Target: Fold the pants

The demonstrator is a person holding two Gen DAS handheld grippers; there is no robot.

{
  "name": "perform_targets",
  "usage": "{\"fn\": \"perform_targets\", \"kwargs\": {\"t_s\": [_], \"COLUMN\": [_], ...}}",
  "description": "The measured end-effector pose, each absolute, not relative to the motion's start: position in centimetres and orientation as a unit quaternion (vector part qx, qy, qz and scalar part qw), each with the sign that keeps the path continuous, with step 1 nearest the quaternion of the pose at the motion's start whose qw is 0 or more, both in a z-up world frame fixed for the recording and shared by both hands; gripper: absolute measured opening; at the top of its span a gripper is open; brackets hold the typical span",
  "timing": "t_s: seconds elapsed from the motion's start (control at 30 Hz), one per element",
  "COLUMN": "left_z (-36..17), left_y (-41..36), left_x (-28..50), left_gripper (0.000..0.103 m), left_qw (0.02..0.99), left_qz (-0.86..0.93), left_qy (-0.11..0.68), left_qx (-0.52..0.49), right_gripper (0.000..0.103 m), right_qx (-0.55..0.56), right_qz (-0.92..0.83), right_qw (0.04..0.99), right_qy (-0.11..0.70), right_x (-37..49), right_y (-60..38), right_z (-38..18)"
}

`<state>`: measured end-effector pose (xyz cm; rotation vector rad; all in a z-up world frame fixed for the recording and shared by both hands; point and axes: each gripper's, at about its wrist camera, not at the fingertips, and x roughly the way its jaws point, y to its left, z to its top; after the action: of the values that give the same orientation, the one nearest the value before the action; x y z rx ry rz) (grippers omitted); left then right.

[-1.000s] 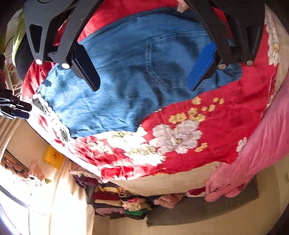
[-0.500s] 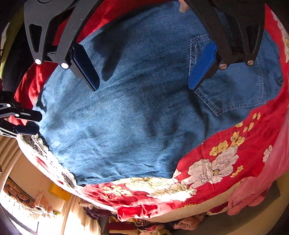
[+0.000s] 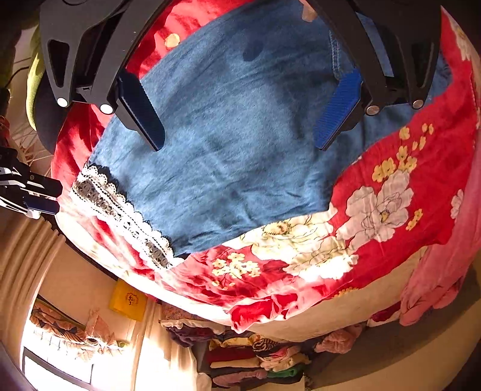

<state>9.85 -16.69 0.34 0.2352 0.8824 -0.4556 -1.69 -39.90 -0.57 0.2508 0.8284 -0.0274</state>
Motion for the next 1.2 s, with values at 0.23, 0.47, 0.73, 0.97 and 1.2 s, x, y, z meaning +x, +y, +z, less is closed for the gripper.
{"fn": "perform_targets", "kwargs": {"t_s": [0.23,0.47,0.73,0.97,1.2], "left_z": [1.3,-0.5,-3.7,-5.8,-6.5], "left_y": [-20.6,-23.8,-27.1,-28.8,-29.4], "left_x": [12.0,15.9,20.3,23.3,23.5], "left_gripper": [0.093,0.093,0.093,0.085,0.047], "left_qw": [0.866,0.841,0.816,0.804,0.79], "left_qz": [-0.247,-0.284,-0.309,-0.341,-0.375], "left_qy": [0.413,0.441,0.453,0.459,0.47], "left_qx": [0.135,0.135,0.183,0.163,0.12], "right_gripper": [0.065,0.065,0.065,0.066,0.066], "right_qx": [0.137,0.155,0.17,0.174,0.176], "right_qz": [-0.022,-0.024,-0.024,-0.016,-0.013], "right_qw": [0.906,0.895,0.89,0.889,0.888], "right_qy": [0.4,0.418,0.422,0.422,0.424], "right_x": [-2.0,-0.8,0.4,1.2,1.9], "right_y": [-40.9,-41.4,-41.6,-41.4,-41.3], "right_z": [-1.1,-3.5,-5.2,-6.0,-6.5]}}
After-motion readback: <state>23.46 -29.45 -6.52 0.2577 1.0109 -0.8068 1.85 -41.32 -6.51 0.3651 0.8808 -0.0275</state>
